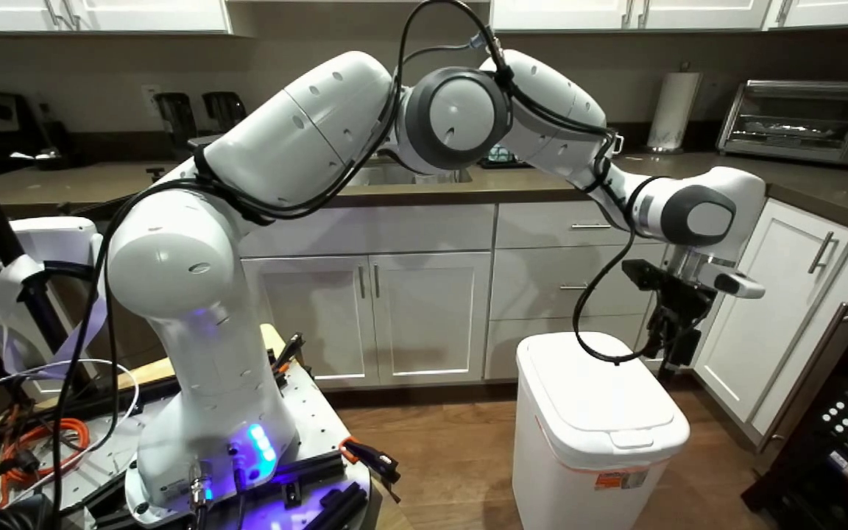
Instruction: Open the bin top
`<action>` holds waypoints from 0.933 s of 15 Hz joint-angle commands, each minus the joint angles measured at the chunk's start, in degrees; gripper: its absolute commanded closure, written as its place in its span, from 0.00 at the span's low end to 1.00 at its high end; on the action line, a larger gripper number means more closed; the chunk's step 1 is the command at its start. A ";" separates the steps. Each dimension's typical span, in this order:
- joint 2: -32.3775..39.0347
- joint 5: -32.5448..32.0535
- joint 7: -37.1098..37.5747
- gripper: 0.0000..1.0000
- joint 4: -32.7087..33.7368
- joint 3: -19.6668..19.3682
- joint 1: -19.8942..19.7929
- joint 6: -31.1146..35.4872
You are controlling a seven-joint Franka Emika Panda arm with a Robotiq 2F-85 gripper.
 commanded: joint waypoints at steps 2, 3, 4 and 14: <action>0.00 0.26 -2.09 0.00 -0.77 0.71 -1.31 0.60; 0.13 -1.08 -3.75 0.00 -1.39 0.66 -0.75 1.56; -0.09 -1.53 -5.63 0.00 -1.74 1.15 -0.84 2.21; -0.02 1.25 -25.75 0.15 -6.10 5.78 -4.51 15.22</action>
